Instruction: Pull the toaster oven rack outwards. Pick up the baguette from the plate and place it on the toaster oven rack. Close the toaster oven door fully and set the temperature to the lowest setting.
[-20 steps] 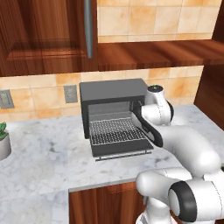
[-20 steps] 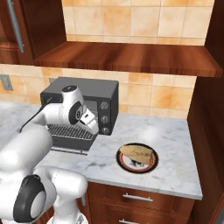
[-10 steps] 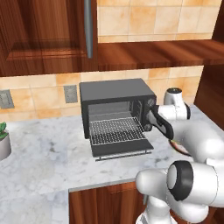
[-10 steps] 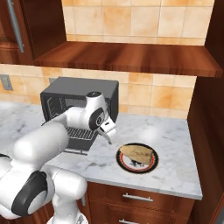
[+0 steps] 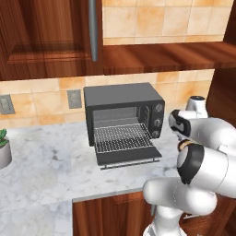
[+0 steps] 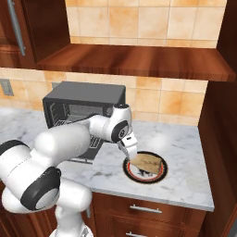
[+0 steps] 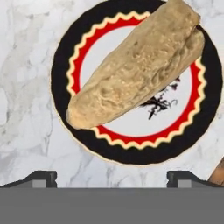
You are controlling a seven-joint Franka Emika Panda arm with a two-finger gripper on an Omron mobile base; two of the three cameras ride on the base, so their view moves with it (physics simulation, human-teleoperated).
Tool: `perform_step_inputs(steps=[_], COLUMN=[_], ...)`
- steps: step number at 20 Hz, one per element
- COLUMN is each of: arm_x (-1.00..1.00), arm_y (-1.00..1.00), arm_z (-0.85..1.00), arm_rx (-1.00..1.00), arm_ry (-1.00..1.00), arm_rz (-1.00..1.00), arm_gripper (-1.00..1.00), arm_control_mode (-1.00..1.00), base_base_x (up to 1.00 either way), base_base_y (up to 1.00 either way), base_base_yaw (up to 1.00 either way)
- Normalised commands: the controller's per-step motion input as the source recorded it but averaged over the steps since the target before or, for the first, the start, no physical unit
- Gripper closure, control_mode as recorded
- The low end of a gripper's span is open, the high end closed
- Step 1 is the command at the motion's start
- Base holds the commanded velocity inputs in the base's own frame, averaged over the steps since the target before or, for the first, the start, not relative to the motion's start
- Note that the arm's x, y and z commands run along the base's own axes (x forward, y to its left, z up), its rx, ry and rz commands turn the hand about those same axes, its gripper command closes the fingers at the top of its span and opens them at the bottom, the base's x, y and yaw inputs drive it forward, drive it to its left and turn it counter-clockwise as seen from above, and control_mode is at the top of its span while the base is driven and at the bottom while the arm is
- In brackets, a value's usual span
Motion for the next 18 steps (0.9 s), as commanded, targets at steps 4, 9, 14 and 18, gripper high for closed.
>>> perform_step_inputs(steps=[4, 9, 14, 18], arm_x=[0.39, 0.37, 0.32, 0.06], arm_y=[-0.33, -0.23, -0.09, 0.0], arm_z=[-0.16, -0.24, -0.31, -0.34], arm_rx=[0.08, 0.06, 0.04, 0.02], arm_ry=[0.06, 0.06, 0.06, 0.06], arm_rz=[-0.12, -0.13, -0.13, -0.16], arm_gripper=[-1.0, -1.0, -1.0, -1.0], arm_control_mode=[-1.0, -1.0, -1.0, -1.0], base_base_x=[0.0, 0.0, 0.0, 0.0], base_base_y=[0.0, 0.0, 0.0, 0.0], base_base_yaw=[0.0, 0.0, 0.0, 0.0])
